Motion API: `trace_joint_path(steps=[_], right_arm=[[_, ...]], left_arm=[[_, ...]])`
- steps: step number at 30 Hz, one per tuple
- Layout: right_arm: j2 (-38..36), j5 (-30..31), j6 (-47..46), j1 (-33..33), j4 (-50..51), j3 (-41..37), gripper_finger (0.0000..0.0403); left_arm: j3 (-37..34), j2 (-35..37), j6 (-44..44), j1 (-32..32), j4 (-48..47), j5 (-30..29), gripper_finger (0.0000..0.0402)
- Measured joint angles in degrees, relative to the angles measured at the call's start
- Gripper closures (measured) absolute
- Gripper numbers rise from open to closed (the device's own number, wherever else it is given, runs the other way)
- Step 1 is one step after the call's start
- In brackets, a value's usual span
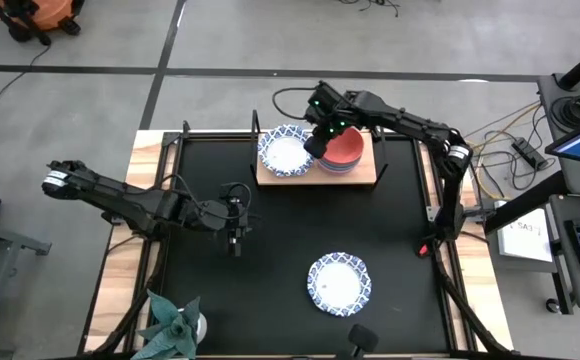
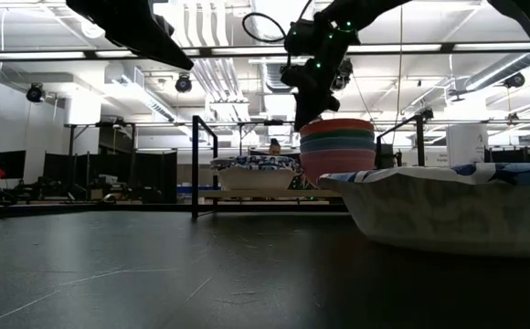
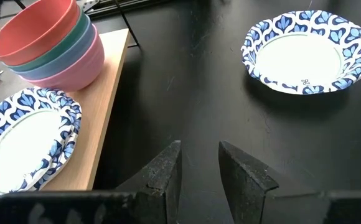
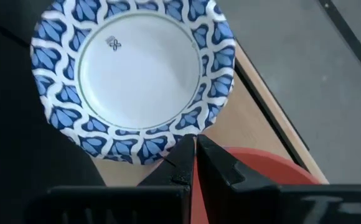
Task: Place and stack bowls onto a shelf
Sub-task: Stack the orange bowl on top of the green bowl on the shelf, then stack the white and blue bowl on top of the white and blue bowl on the shelf
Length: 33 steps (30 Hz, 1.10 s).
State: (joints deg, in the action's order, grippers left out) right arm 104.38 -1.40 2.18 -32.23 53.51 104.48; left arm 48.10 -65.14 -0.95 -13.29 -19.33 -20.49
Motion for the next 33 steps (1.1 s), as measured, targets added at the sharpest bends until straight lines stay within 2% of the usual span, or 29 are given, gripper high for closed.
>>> trace_joint_path(steps=[9,14,18,22,28,33], right_arm=[[-2.9,-0.1,0.8,1.6,-0.6,1.3,0.0394],[-9.6,-3.1,2.6,4.0,-5.3,-4.2,0.0394],[-17.0,-5.0,2.9,7.6,-10.5,-13.3,0.0394],[-25.3,-5.0,2.3,12.9,-17.3,-25.7,0.0394],[-37.2,-5.1,0.0,22.0,-33.1,-45.3,0.0394],[-45.8,-5.0,0.9,27.7,-44.5,-59.1,0.0394]], left_arm=[[0.0,0.0,0.0,0.0,0.0,0.0,0.0313],[0.0,0.0,0.0,0.0,0.7,0.0,0.0313],[0.0,0.0,0.0,0.0,2.3,0.0,0.0313],[0.0,0.0,0.0,0.0,4.7,0.0,0.0313],[0.0,-0.7,0.1,0.0,9.1,0.0,0.0313],[0.0,-4.9,1.8,0.0,15.8,0.0,0.0313]])
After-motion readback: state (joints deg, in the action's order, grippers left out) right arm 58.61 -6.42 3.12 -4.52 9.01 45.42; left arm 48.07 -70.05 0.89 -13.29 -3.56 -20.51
